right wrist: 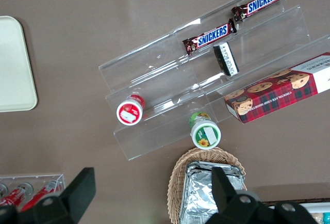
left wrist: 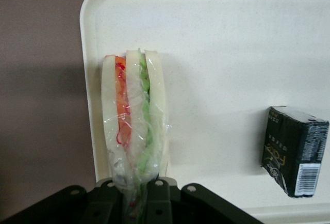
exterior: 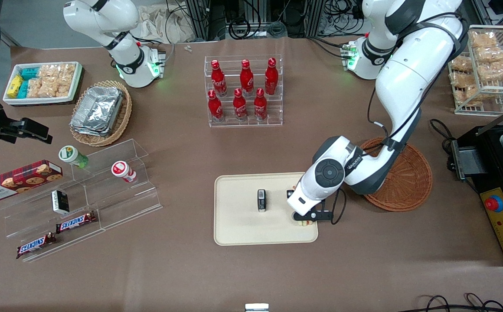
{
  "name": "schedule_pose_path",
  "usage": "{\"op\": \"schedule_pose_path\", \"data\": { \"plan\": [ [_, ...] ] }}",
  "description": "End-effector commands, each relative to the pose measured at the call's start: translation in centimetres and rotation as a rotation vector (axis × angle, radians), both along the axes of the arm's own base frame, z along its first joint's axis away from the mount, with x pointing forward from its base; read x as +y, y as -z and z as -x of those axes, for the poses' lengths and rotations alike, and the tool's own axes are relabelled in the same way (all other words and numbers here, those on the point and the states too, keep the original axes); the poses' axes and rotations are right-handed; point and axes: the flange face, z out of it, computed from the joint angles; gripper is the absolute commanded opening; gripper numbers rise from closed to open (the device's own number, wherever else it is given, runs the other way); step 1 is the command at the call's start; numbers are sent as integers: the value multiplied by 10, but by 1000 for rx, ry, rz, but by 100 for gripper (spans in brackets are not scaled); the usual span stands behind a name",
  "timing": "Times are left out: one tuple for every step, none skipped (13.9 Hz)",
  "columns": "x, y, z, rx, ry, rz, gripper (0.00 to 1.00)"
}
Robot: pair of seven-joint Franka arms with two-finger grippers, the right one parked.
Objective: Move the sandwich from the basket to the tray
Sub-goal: 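Lower the sandwich onto the tray beside the black box, open gripper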
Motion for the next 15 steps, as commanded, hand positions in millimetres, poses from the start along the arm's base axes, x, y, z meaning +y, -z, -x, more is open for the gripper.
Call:
{"op": "schedule_pose_path", "data": {
  "plan": [
    [-7, 0, -2, -11, -9, -12, 93],
    [-8, -1, -2, -12, -25, -13, 100],
    [-10, -1, -1, -11, -33, -14, 100],
    [-10, -1, -1, -12, -33, -14, 100],
    [-9, -3, -1, -14, -35, -15, 100],
    [-9, -4, -1, -14, -35, -16, 100],
    [-8, -7, -2, -17, -38, -18, 100],
    [-8, -10, -3, -20, -40, -17, 100],
    [-3, -17, -5, -24, -50, -23, 100],
    [0, -30, -4, -26, -59, -39, 100],
    [5, -43, -2, -6, -62, -76, 100],
    [18, -61, -3, 5, -91, -105, 100],
    [36, -85, -6, -2, -126, -129, 100],
    [56, -103, -9, -4, -142, -139, 100],
    [73, -127, -9, -3, -168, -113, 100]
  ]
}}
